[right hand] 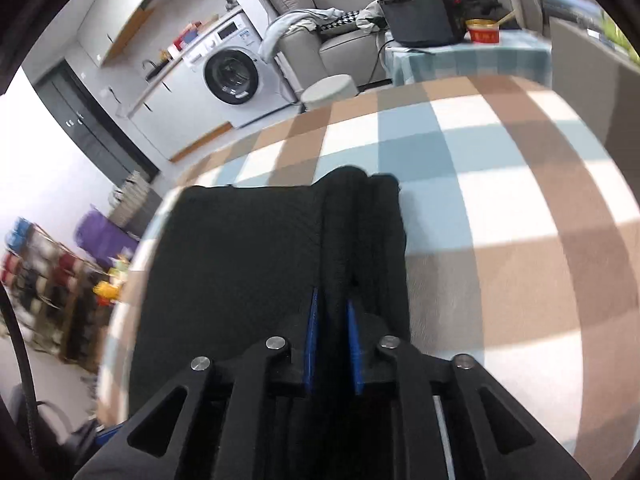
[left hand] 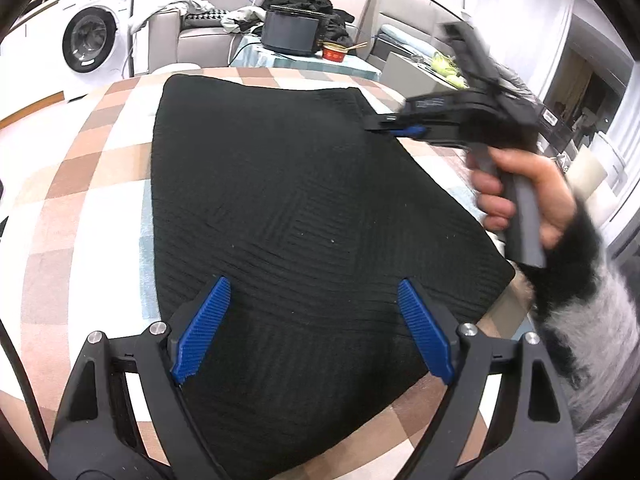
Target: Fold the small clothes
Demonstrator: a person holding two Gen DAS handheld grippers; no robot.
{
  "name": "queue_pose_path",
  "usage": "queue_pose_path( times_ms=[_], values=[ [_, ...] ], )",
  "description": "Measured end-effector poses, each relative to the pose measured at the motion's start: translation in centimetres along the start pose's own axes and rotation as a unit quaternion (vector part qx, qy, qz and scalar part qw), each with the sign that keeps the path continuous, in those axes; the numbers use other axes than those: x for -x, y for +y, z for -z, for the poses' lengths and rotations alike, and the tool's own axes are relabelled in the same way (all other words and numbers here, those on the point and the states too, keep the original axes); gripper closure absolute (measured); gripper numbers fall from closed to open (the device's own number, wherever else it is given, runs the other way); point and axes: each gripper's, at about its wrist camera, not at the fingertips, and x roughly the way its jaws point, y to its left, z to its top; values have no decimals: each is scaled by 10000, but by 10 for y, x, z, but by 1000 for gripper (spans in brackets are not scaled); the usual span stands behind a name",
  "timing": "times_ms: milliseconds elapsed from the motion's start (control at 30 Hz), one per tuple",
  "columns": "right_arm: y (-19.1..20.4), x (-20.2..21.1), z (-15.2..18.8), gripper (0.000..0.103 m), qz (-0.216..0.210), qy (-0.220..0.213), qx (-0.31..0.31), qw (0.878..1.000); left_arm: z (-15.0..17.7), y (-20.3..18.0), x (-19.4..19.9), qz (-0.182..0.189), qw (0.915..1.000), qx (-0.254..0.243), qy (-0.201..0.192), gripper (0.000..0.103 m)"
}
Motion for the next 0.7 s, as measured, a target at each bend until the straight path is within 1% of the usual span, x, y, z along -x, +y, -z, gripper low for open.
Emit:
queue_pose_path(
  times_ms=[67,133,200,300,367,400,433,467,500,533,567,600,633,667,700],
  values=[
    [4,13,7,85,-67,-6,123,9999,0,5,2,-25,10000,57,-21,18],
    [4,25,21,85,-272,111,128,9995,-2,9,3,-88,9999,121,-50,18],
    [6,32,36,85,-368,203,142,9990,-4,15,4,-123,9996,226,-85,18],
    [7,38,57,75,-426,365,71,9984,-4,26,8,-192,9988,441,-112,18],
    [7,33,64,75,-398,431,74,9983,-5,32,10,-221,9980,573,-125,18],
    [8,29,65,79,-336,475,74,9983,-5,37,10,-264,9976,633,-136,18],
    [10,31,66,94,-326,431,74,9985,-6,40,12,-303,9971,682,-153,18],
    [14,36,66,95,-376,344,123,9986,-6,44,14,-346,9966,727,-177,18],
    [19,47,66,95,-421,152,219,9988,-4,48,17,-395,9961,767,-201,18],
    [26,59,66,95,-394,-54,367,9985,-4,52,19,-461,9952,830,-225,18],
    [30,65,67,95,-322,-102,468,9983,-3,58,20,-502,9945,888,-227,18],
    [31,65,70,95,-169,-40,548,9983,-3,65,19,-524,9936,975,-204,18],
    [29,59,73,94,27,121,601,9981,-2,70,18,-530,9929,1047,-171,18],
    [26,53,76,93,135,279,568,9979,0,76,18,-542,9919,1141,-128,18],
    [18,46,80,90,106,552,350,9978,1,79,18,-542,9913,1194,-111,18]
  ],
)
